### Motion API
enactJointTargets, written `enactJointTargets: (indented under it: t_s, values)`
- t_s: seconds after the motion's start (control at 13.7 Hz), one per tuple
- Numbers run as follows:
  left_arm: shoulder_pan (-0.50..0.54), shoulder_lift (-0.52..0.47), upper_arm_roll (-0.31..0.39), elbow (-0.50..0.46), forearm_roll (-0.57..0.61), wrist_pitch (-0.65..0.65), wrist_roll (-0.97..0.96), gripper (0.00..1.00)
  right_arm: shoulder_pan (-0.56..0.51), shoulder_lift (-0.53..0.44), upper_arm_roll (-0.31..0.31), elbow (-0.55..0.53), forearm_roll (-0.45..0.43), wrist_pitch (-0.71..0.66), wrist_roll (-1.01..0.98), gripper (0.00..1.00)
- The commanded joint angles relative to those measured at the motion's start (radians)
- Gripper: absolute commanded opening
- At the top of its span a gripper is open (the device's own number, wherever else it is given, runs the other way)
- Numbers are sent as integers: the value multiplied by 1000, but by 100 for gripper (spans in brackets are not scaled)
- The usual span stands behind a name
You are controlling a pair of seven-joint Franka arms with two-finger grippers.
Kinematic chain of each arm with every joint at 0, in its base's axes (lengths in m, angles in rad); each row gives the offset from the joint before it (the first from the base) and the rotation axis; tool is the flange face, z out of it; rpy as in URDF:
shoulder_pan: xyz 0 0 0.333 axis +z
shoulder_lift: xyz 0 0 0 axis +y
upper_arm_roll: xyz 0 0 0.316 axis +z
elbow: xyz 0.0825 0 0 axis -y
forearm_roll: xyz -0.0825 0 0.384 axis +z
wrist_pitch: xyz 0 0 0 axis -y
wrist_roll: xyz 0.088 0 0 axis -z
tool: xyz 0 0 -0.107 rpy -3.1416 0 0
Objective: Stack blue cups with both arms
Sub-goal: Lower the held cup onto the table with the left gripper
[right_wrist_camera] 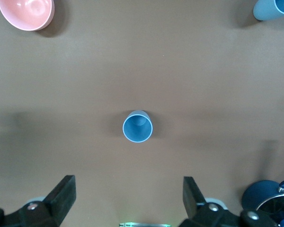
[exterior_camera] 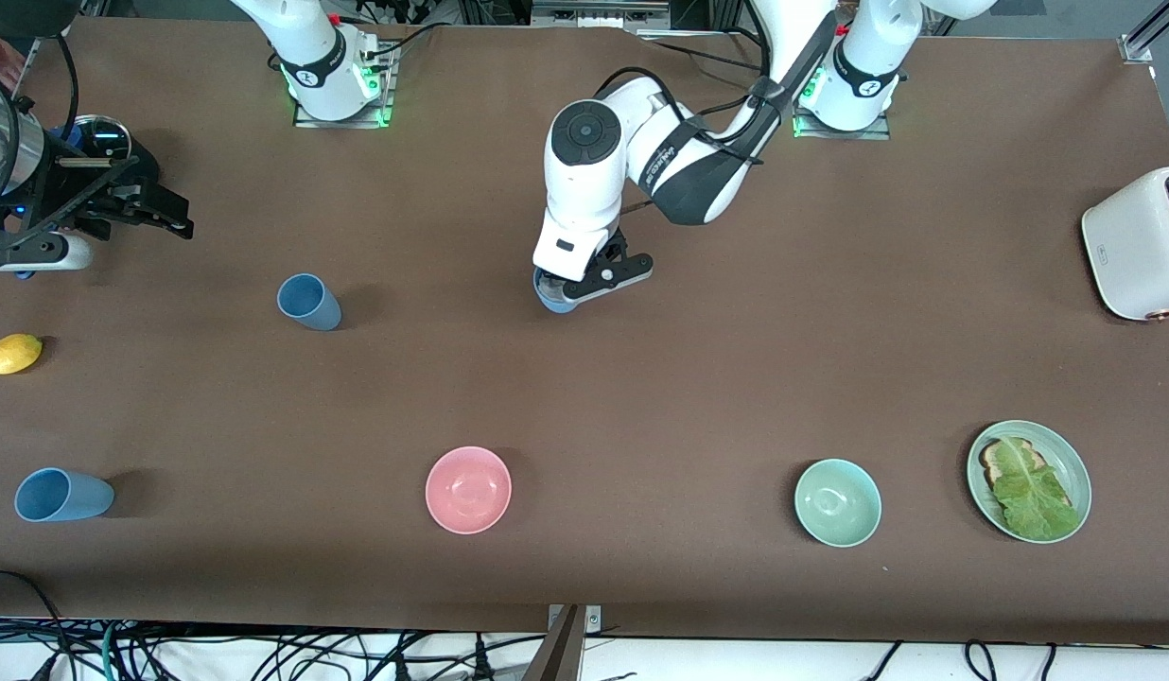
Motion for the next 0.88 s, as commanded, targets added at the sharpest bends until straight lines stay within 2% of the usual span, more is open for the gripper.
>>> enactJointTargets:
  t_s: [0.0, 0.8]
  values:
    - [-21, 47, 18, 39, 29, 22, -19, 0, -1, -7, -5, -6, 16, -2, -20, 100]
    - [-25, 147, 39, 27, 80, 162, -20, 0, -1, 1, -5, -16, 16, 12, -20, 100]
